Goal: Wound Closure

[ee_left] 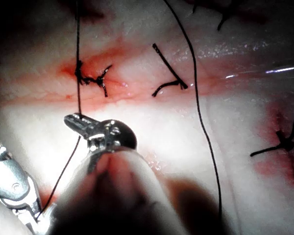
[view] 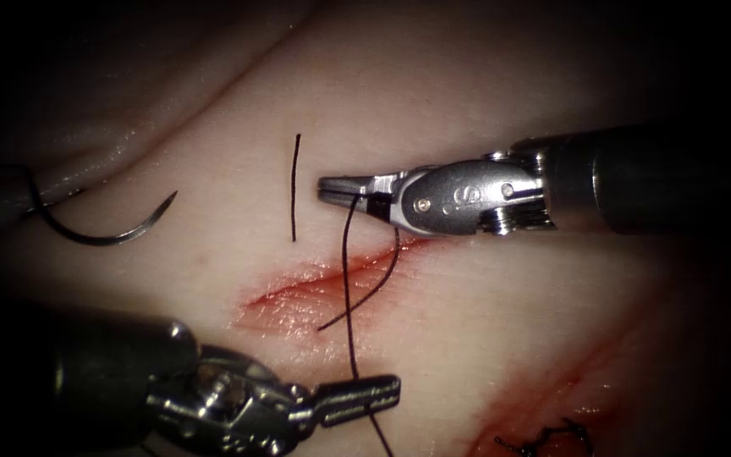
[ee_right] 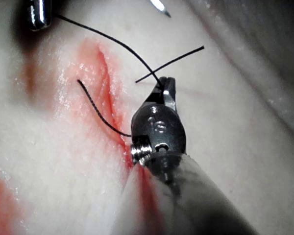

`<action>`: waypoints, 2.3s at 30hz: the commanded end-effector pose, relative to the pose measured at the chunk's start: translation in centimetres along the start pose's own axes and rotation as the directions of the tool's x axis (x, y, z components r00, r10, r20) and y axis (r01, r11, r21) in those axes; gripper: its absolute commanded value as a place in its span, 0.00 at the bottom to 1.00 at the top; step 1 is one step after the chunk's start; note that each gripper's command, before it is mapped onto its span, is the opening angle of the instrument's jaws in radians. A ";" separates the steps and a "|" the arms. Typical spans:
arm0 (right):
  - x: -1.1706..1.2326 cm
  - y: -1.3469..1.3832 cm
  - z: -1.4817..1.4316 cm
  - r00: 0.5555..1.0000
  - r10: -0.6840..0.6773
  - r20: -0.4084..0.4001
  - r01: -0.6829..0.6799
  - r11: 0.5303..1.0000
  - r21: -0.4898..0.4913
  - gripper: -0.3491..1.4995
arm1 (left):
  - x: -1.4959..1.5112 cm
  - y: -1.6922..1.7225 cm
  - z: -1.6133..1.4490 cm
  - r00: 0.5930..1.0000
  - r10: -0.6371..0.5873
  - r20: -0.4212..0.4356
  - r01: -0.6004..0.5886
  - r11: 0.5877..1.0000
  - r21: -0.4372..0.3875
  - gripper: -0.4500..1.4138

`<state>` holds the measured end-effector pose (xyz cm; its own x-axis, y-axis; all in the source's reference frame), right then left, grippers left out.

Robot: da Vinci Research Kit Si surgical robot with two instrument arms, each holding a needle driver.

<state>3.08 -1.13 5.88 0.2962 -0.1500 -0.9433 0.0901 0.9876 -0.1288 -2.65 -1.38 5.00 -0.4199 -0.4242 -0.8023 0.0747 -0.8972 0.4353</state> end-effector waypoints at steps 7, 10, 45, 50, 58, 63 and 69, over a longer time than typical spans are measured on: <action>0.13 -0.20 -0.08 0.998 0.058 -0.011 -0.058 0.998 -0.009 0.00 | -0.20 0.13 -0.41 0.997 0.003 0.082 -0.006 0.999 0.032 0.00; 0.21 -0.27 -0.11 0.995 0.096 -0.014 -0.096 0.995 -0.006 0.07 | -0.24 0.15 -0.53 0.996 0.002 0.094 -0.006 0.999 0.041 0.00; -0.11 0.45 -0.53 0.947 0.313 -0.075 -0.316 0.948 -0.029 0.00 | 0.12 0.19 -0.73 0.983 0.102 0.150 -0.107 0.994 0.026 0.00; -0.39 0.09 -0.16 0.935 0.339 -0.105 -0.336 0.941 0.047 0.00 | 0.09 0.05 -0.73 0.987 0.086 0.134 -0.089 0.996 0.019 0.00; -0.22 -0.14 0.01 0.922 0.348 -0.169 -0.337 0.937 0.092 0.00 | -0.03 -0.10 -0.67 0.989 0.068 0.131 -0.072 0.997 0.027 0.00; -0.04 -0.20 0.05 0.915 0.357 -0.186 -0.345 0.934 0.094 0.00 | -0.05 -0.12 -0.64 0.989 0.065 0.131 -0.071 0.997 0.039 0.00; 0.03 -0.26 0.07 0.910 0.353 -0.218 -0.336 0.935 0.114 0.00 | -0.18 -0.21 -0.57 0.991 0.052 0.125 -0.060 0.996 0.061 0.00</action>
<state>3.05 -1.35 5.85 0.0984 0.2218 -0.9701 0.0915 0.9687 0.2308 -2.03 -1.14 4.75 -0.5267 -0.4509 -0.7206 0.0435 -0.8609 0.5069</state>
